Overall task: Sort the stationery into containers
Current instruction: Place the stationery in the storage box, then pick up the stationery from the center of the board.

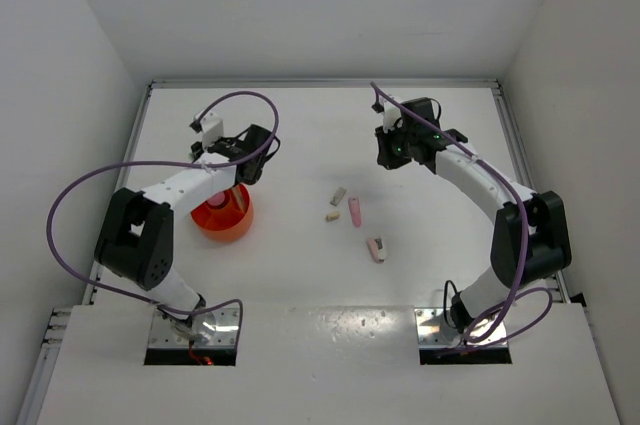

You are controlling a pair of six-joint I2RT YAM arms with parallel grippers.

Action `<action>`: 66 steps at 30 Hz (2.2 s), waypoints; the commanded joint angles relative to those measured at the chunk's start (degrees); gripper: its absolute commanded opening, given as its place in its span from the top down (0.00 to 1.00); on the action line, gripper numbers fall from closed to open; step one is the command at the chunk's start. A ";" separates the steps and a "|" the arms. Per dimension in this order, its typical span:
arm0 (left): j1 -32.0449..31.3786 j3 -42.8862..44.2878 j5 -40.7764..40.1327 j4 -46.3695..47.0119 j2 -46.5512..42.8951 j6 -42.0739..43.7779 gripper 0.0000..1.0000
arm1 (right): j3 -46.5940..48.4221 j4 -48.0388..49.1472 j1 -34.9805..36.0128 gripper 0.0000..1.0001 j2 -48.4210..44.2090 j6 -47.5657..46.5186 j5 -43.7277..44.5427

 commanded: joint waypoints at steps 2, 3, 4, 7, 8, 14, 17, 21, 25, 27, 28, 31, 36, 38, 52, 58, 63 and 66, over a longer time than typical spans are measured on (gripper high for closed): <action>0.02 0.15 -0.97 -0.99 0.03 -3.03 1.00 | 0.75 2.28 -0.16 0.88 -2.05 0.78 -1.27; 0.02 0.15 -0.97 -1.60 0.03 -3.04 1.00 | 0.75 2.28 -0.16 0.88 -2.05 0.78 -1.27; 0.02 -0.37 -0.97 -1.61 0.03 -3.65 1.00 | 0.75 2.28 -0.16 0.88 -2.05 0.78 -1.27; -0.51 -0.99 -0.44 -2.22 0.03 -4.88 1.00 | 0.75 2.28 -0.16 0.88 -2.05 0.78 -1.27; -0.51 -0.99 -0.44 -2.92 0.64 -5.84 1.00 | 0.75 2.28 -0.16 0.88 -2.05 0.78 -1.27; -0.51 -0.99 -0.44 -5.91 1.88 -9.01 1.00 | 0.75 2.28 -0.16 0.87 -2.05 0.78 -1.27; -1.04 -0.99 0.09 -6.44 1.88 -9.72 1.00 | 0.75 2.28 -0.16 0.87 -2.05 0.78 -1.27; -1.04 -0.99 0.09 -7.75 2.41 -10.94 0.89 | 0.75 2.28 -0.16 0.87 -2.05 0.78 -1.27; -1.04 -0.99 0.09 -8.82 2.41 -12.09 0.72 | 0.75 2.28 -0.16 0.87 -2.05 0.78 -1.27; -1.04 -0.99 0.09 -8.82 1.88 -12.09 0.67 | 0.75 2.28 -0.16 0.87 -2.05 0.78 -1.27; -1.04 -0.99 0.09 -9.34 1.88 -12.09 0.67 | 0.75 2.28 -0.16 0.87 -2.05 0.78 -1.27; -1.04 -0.47 0.09 -9.34 1.88 -12.09 0.59 | 0.75 2.28 -0.16 0.87 -2.05 0.78 -1.27; -1.04 1.20 0.09 -9.96 1.35 -12.09 0.51 | 0.75 2.28 -0.16 0.87 -2.05 0.78 -1.27; -1.04 1.20 0.09 -10.57 1.35 -12.09 0.50 | 0.75 2.28 -0.16 0.87 -2.05 0.78 -1.27; -10.96 13.60 8.13 -3.83 -7.43 9.94 0.86 | 0.75 2.28 -0.16 0.41 -2.05 0.78 -0.75; -18.43 6.67 40.43 14.11 -9.81 28.85 0.43 | 0.75 2.28 -0.16 0.92 -0.92 0.25 3.73; -22.48 6.56 52.02 18.86 -4.20 32.56 0.60 | 1.80 0.43 -0.16 0.82 0.85 -0.37 4.27; -24.14 8.05 57.99 20.18 1.07 34.23 0.85 | 1.81 -0.10 -0.16 0.66 1.46 -0.37 4.27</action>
